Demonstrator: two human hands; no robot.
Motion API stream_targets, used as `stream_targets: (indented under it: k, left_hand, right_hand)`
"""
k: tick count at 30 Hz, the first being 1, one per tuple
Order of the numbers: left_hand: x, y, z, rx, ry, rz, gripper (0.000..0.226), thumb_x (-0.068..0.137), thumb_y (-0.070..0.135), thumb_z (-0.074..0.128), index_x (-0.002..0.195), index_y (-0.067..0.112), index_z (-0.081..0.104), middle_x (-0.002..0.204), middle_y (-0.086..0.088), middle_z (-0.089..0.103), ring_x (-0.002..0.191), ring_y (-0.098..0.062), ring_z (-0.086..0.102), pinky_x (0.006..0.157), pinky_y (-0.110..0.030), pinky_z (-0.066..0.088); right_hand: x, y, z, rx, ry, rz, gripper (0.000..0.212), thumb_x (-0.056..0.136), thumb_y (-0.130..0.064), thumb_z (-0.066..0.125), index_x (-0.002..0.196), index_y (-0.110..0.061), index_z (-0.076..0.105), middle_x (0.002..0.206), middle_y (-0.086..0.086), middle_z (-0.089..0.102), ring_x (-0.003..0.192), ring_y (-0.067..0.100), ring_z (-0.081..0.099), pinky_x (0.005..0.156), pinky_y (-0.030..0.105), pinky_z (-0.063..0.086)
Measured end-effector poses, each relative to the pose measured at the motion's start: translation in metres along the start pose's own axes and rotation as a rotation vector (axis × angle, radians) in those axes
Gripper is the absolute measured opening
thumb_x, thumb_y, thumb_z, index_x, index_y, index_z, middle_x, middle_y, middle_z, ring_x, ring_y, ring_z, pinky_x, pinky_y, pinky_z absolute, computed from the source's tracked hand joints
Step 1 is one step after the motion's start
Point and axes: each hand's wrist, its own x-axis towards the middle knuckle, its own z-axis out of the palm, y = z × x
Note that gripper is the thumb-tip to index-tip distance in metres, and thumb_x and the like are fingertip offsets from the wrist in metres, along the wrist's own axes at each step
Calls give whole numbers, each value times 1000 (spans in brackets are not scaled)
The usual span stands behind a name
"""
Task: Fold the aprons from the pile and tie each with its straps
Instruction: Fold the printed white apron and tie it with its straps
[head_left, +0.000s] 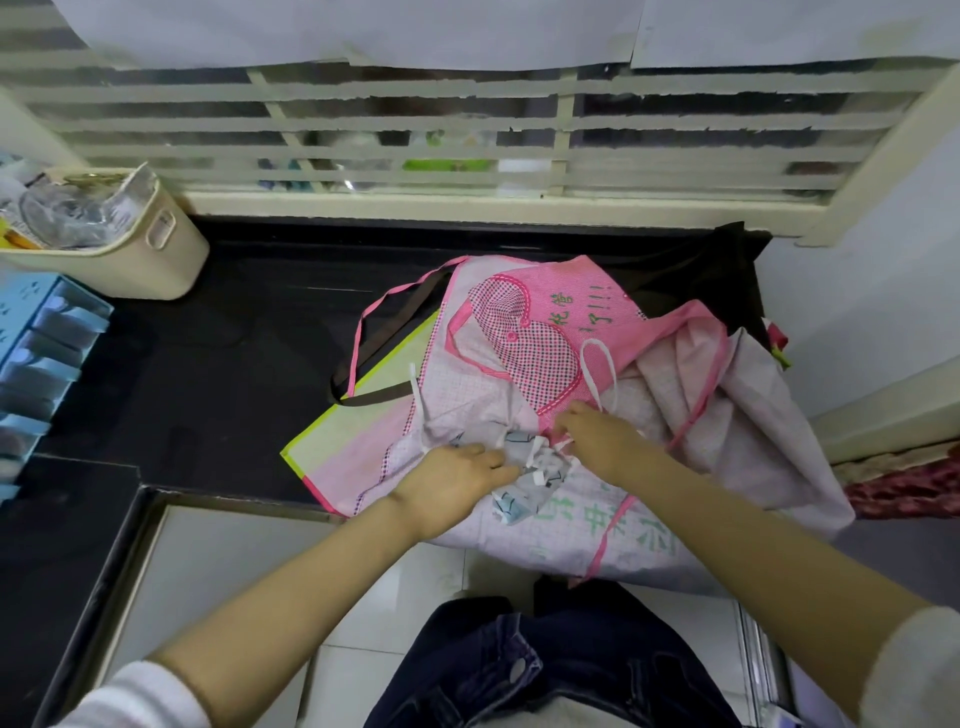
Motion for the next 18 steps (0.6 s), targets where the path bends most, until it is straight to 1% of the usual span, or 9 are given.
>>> stream_targets:
  k: [2,4,5,7,8,11,14,16,18]
  left_hand:
    - [-6,2,5,9,-49,-23,72,36,-2,82,100,25,64,74,7,62,53,-13,56,37,-18,34]
    - [-14,3,14,-36,-92,-60,69,41,-5,79,101,25,63,74,7,62,52,-14,57,39,-18,31]
    - [-16,3,19,-70,-119,-81,67,47,-7,75,104,24,59,77,6,62,55,-17,59,40,-20,35]
    - [-19,2,27,-117,-165,-135,59,62,-10,65,110,22,52,84,2,61,65,-24,61,47,-30,47]
    - [-19,2,30,-119,-175,-156,56,67,-11,60,112,21,50,87,0,61,70,-26,61,51,-34,49]
    - [-18,3,32,-147,-185,-179,50,75,-10,52,115,19,48,94,-2,60,80,-27,59,56,-35,43]
    - [-18,2,35,-172,-169,-177,47,79,-7,51,118,19,49,99,-2,61,85,-27,59,58,-34,39]
    - [-18,1,36,-178,-164,-177,47,81,-5,50,121,20,49,102,-2,61,87,-26,59,60,-34,40]
    - [-17,1,36,-190,-161,-178,49,81,-5,49,123,20,49,103,-2,61,88,-26,59,61,-34,40]
  right_hand:
    - [2,-2,-1,-94,3,-7,26,93,-17,55,118,-13,54,121,5,50,106,24,56,84,36,46]
    - [5,-6,-4,-213,7,-14,24,93,-23,56,114,-12,57,118,5,56,108,24,56,85,35,46]
    - [6,-7,-6,-269,20,-31,23,93,-24,55,112,-10,60,117,6,58,109,23,55,86,34,45]
    - [9,-9,-11,-336,43,-81,25,95,-27,52,111,-11,63,117,5,58,114,23,48,89,32,41]
    - [10,-10,-14,-336,62,-102,27,95,-29,50,112,-13,63,117,3,58,115,22,45,91,31,38]
    - [12,-15,-23,-249,118,-118,27,94,-33,49,113,-20,64,115,-1,60,113,20,43,95,31,32]
    - [11,-24,-30,-194,159,-139,27,95,-33,49,111,-18,64,110,0,62,110,21,47,95,32,30]
    - [8,-31,-32,-37,237,-153,22,96,-29,50,99,-13,64,97,6,65,98,24,55,85,32,36]
    - [5,-39,-35,187,255,-179,18,95,-20,49,84,-9,57,79,9,62,78,27,58,70,35,41]
